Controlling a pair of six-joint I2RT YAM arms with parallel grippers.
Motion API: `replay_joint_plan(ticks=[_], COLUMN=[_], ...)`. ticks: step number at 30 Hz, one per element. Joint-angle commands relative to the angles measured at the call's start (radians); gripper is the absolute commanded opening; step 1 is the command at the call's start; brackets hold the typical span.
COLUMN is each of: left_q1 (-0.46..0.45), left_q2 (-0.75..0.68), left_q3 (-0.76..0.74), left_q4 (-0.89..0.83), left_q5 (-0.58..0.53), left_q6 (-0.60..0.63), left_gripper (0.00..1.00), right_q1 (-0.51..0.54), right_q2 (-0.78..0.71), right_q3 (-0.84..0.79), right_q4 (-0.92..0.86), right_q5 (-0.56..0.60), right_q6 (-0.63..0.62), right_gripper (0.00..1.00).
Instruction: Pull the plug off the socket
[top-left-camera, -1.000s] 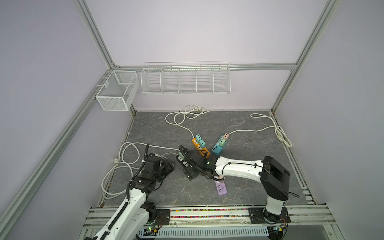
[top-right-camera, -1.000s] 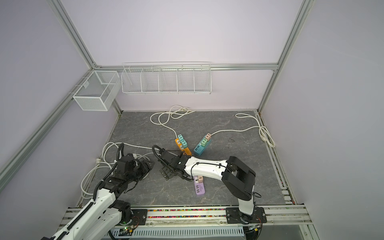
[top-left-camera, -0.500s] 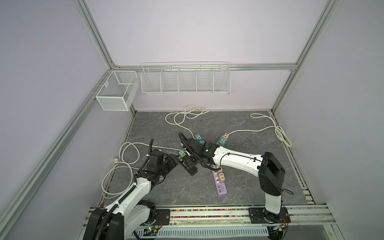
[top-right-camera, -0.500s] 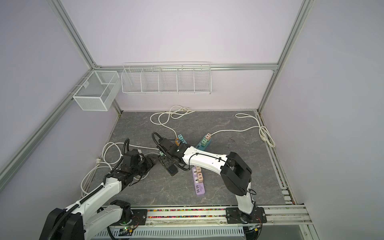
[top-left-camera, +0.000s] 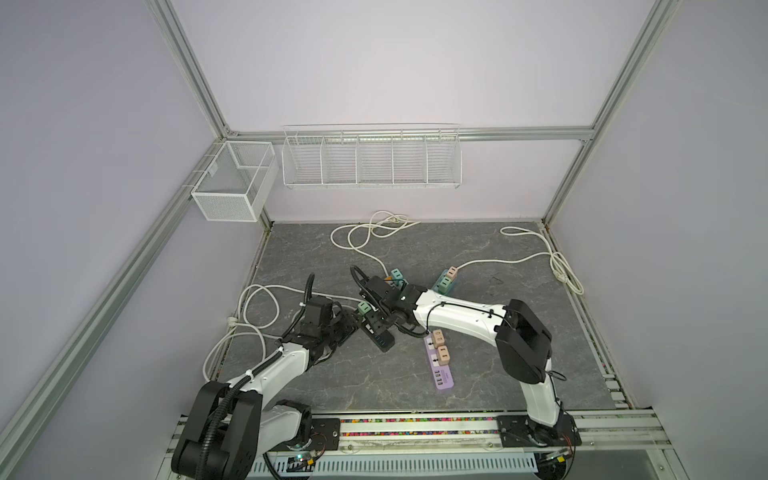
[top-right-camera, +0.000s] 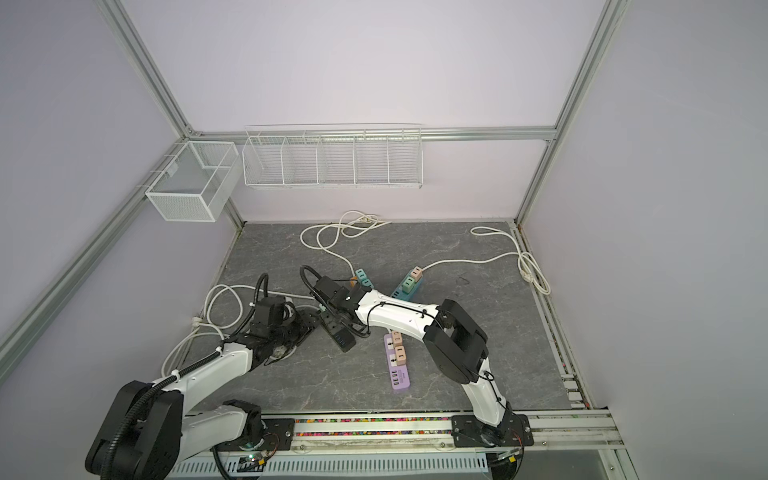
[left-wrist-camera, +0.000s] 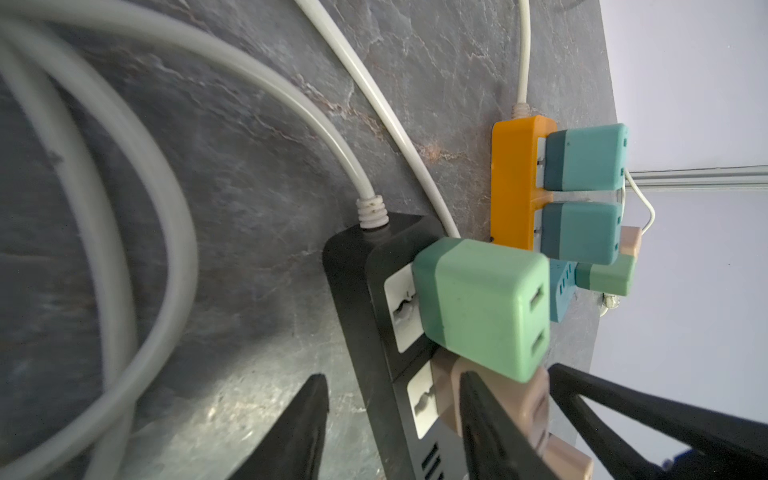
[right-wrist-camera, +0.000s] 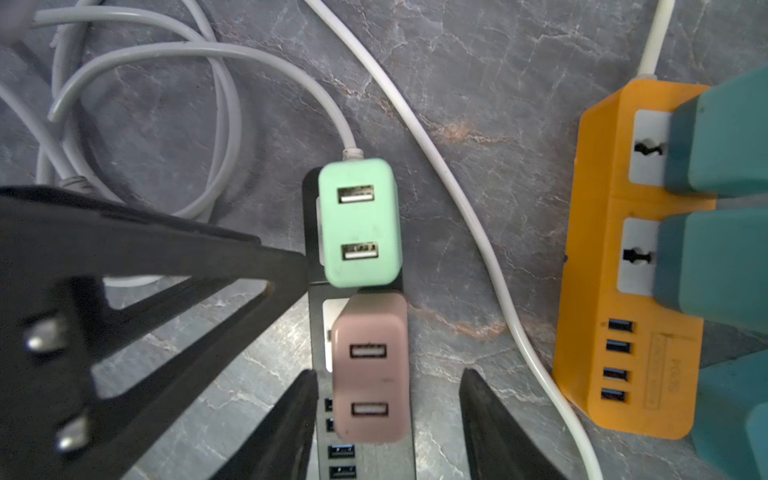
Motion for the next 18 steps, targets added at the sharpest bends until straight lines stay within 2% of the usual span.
replay_joint_plan(ticks=[1,18], left_q1=[-0.006,-0.012], left_q2=[0.016,0.085], left_q3=[0.018,-0.003], left_q4=[0.025,0.051], left_q5=[0.013,0.044], left_q6=[0.010,0.025], left_gripper=[0.51,0.44], right_q1=[-0.005,-0.008], right_q2=[0.021,0.100], right_q3=[0.025,0.057], right_q4=[-0.011,-0.001], right_q5=[0.025,0.000], right_q6=[-0.018,-0.040], right_gripper=[0.55,0.47])
